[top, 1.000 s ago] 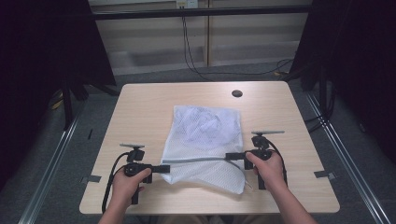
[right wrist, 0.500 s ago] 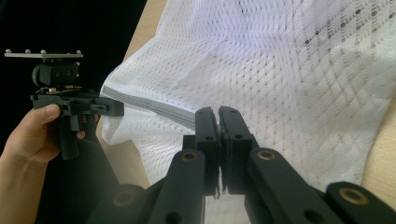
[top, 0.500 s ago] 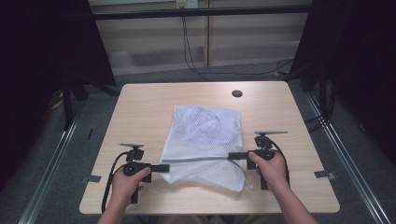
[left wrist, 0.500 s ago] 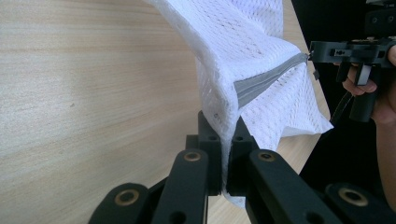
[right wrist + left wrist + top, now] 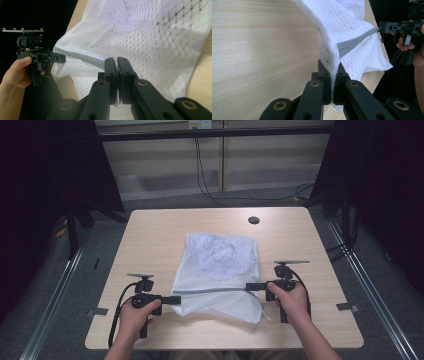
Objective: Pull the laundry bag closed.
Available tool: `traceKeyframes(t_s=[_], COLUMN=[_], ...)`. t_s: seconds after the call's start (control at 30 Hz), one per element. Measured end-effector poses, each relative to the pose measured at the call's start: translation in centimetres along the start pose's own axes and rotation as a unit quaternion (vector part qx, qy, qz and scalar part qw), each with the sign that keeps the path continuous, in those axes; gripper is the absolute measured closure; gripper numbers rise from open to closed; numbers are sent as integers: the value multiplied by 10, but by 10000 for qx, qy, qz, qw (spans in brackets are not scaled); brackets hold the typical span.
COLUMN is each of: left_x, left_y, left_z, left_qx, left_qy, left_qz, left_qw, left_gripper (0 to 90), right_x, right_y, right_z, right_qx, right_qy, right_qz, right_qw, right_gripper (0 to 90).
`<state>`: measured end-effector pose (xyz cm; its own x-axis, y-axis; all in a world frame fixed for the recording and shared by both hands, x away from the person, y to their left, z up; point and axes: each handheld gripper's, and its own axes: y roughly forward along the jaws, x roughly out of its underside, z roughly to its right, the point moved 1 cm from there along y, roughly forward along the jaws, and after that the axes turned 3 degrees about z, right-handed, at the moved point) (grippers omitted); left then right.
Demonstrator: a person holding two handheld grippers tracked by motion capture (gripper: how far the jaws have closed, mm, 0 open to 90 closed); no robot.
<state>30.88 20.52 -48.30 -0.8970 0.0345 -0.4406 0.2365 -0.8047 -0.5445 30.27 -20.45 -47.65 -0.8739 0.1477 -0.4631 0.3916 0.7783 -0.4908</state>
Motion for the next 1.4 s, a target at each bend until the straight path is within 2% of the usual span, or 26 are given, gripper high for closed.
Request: traceKeyframes(t_s=[0.33,0.37,0.4,0.47,0.53,0.67,0.73,0.93,1.17,1.4], left_x=[0,-1,-1,-1,-1,-2,-2,-2,-3,-2], left_y=[0,0,0,-1,0,-1,-1,-1,0,0], left_z=[0,0,0,-2,0,-2,-1,-1,-2,-1], left_qx=[-1,-31,-24,-3,-11,-31,-15,-39,-38,-26], left_qy=[-8,43,-5,61,-7,45,-21,-50,27,-30], left_qz=[-1,-9,-15,-22,-10,-14,-10,-6,-31,-52], left_qw=[10000,10000,10000,10000,10000,10000,10000,10000,10000,10000], left_gripper=[882,883,883,883,883,883,883,883,883,883], right_x=[0,0,0,0,0,0,0,0,1,1], right_y=[-1,-1,-2,-3,-3,-4,-5,-8,-10,-11], right_z=[0,0,1,1,2,2,2,5,6,6], right_qx=[-24,-19,23,42,10,26,55,97,107,102], right_qy=[14,20,-3,23,9,60,3,47,40,62], right_qz=[-14,-15,-6,8,35,13,23,50,85,81], right_qw=[10000,10000,10000,10000,10000,10000,10000,9999,9999,9999], right_gripper=[874,874,874,874,874,874,874,874,874,874])
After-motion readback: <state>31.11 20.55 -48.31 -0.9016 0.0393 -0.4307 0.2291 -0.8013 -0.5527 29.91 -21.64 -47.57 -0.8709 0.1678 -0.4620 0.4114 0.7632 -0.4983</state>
